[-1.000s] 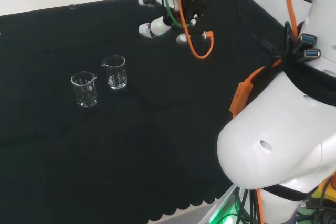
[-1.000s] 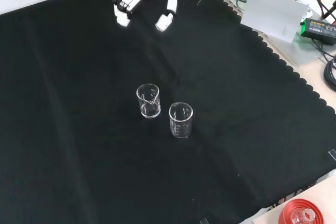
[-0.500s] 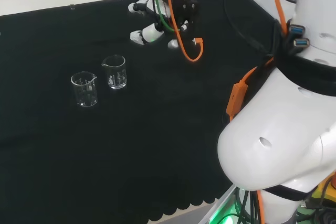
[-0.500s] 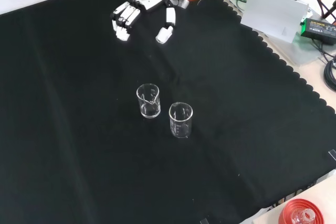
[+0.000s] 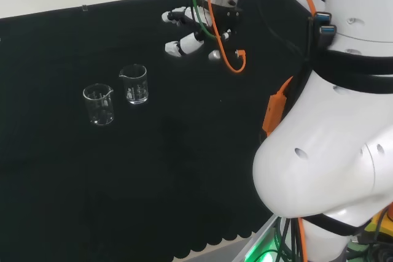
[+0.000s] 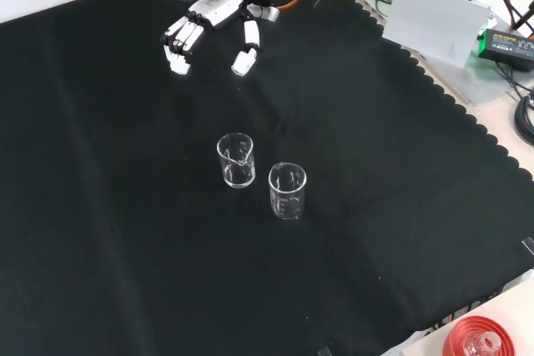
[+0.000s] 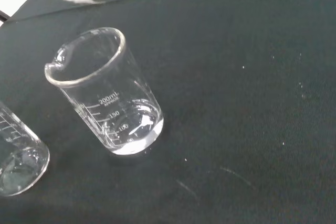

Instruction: Pick up the beaker on the right.

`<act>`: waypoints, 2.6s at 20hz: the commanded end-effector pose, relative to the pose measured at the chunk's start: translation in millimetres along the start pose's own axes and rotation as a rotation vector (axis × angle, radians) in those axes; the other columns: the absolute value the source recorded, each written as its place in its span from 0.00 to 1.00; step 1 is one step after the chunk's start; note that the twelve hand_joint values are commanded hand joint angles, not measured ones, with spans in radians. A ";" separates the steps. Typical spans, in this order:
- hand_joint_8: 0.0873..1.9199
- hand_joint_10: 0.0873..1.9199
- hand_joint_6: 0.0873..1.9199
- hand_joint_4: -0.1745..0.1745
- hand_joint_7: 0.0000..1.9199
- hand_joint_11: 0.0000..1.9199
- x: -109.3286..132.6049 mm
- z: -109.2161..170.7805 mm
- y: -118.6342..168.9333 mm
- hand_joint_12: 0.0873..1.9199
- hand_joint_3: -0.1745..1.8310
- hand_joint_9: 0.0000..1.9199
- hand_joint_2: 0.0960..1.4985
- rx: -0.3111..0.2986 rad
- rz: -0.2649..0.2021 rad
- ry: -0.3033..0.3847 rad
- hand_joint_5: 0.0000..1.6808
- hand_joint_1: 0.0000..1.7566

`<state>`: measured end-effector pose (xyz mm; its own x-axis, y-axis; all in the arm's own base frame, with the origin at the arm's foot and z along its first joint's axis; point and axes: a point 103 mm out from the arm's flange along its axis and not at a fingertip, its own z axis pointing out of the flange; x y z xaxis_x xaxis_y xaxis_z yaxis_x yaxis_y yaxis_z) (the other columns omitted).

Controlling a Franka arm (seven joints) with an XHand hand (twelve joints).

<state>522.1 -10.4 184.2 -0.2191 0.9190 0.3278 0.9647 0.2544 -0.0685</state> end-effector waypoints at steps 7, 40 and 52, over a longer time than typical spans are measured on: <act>0.29 0.33 0.00 0.32 0.09 0.00 -21.7 35.8 3.7 0.59 0.42 0.17 0.33 0.054 -0.037 0.122 0.20 0.42; 0.30 0.32 0.00 0.32 0.11 0.00 -18.5 113.1 32.0 0.65 0.40 0.19 0.28 0.139 -0.086 0.377 0.20 0.44; 0.30 0.32 0.00 0.32 0.11 0.00 -7.7 132.1 38.3 0.65 0.40 0.19 0.28 0.147 -0.094 0.406 0.20 0.45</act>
<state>540.6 23.5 60.6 -0.2140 0.7100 0.6709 0.9047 0.4030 -0.1379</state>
